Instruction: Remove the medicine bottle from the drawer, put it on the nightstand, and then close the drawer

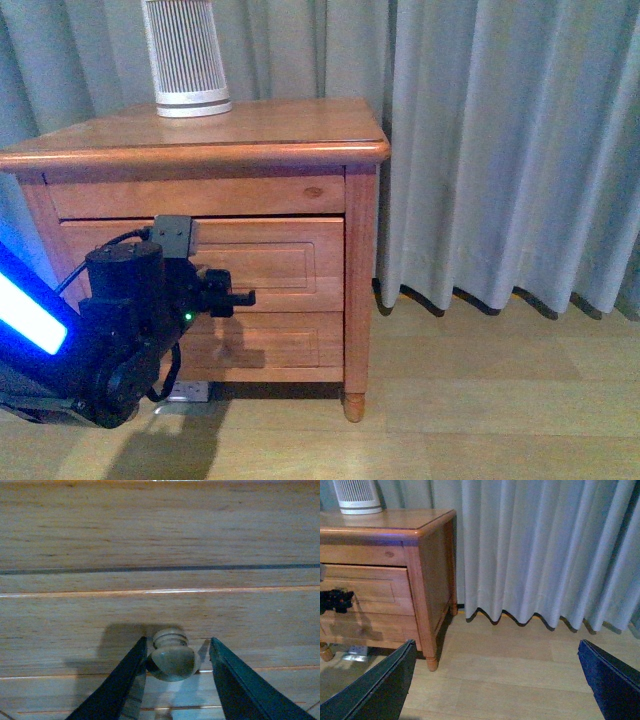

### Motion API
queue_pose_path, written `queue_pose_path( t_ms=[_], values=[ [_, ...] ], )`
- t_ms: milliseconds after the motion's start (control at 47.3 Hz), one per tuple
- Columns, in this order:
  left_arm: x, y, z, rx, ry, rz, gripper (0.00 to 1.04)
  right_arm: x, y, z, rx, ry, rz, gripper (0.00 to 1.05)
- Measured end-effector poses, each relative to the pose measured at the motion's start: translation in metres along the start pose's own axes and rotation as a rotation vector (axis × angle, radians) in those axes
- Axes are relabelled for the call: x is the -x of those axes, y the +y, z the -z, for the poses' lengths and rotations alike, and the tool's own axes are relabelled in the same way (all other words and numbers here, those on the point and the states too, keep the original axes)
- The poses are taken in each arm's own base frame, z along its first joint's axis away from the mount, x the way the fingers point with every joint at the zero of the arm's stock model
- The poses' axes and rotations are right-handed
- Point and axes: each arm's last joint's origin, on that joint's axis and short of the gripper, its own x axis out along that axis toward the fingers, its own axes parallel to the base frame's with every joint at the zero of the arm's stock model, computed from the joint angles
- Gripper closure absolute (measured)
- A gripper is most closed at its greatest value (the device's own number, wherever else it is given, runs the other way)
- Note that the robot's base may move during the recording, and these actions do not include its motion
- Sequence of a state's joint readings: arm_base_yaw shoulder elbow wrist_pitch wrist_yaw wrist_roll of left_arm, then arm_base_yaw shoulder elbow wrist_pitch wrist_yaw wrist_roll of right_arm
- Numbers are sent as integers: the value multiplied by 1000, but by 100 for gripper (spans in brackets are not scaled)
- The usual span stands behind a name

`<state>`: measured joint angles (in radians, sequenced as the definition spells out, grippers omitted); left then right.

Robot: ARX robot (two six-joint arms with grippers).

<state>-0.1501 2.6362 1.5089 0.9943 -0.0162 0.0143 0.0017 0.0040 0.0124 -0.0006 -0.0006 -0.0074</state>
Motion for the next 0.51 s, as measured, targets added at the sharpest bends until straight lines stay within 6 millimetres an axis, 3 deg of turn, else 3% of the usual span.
queue_pose_path(
  t_ms=[106,507],
  values=[
    [0,0,0,2,0,0,77,0,0,0,0,0,0,7],
    [6,0,3,-2,-8,-4,80,0,0,0,0,0,0,7]
  ],
)
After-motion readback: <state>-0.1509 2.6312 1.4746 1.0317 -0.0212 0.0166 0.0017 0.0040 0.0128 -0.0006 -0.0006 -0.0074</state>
